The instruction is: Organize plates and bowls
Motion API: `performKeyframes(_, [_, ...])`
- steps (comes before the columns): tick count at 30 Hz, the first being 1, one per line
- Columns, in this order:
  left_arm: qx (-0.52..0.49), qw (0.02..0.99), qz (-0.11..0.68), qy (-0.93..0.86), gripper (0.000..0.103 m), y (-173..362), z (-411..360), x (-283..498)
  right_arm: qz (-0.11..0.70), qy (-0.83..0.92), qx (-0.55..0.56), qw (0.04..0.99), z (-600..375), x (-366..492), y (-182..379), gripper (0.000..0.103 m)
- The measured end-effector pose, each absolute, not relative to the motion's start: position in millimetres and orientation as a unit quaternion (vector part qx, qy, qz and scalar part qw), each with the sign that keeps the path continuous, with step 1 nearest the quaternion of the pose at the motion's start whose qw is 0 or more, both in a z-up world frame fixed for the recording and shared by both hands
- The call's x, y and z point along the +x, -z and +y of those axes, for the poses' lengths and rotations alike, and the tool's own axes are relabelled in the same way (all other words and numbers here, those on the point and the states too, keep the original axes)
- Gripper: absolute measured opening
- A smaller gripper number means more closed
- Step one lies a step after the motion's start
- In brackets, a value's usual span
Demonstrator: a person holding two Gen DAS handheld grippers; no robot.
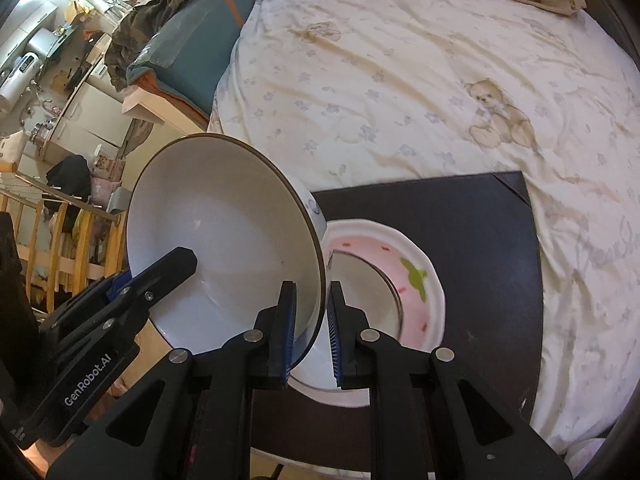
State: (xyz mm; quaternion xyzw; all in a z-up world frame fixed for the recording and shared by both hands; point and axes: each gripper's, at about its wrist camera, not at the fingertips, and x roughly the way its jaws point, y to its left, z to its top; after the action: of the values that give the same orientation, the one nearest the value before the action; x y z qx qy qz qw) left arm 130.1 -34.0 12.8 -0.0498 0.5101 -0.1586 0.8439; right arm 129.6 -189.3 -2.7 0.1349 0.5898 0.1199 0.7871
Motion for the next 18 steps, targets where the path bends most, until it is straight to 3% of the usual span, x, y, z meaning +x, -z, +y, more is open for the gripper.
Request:
performKeyframes(14, [-0.027, 0.832, 0.526, 0.175, 0.012, 5, -55, 111, 0.590, -0.139, 0.101, 0.789, -209, 98, 24, 0.018])
performKeyframes(18, [-0.012, 0.833, 0.524, 0.178, 0.011, 4, -61, 112, 0.600, -0.148, 0.134, 0.774, -218, 94, 34, 0.019])
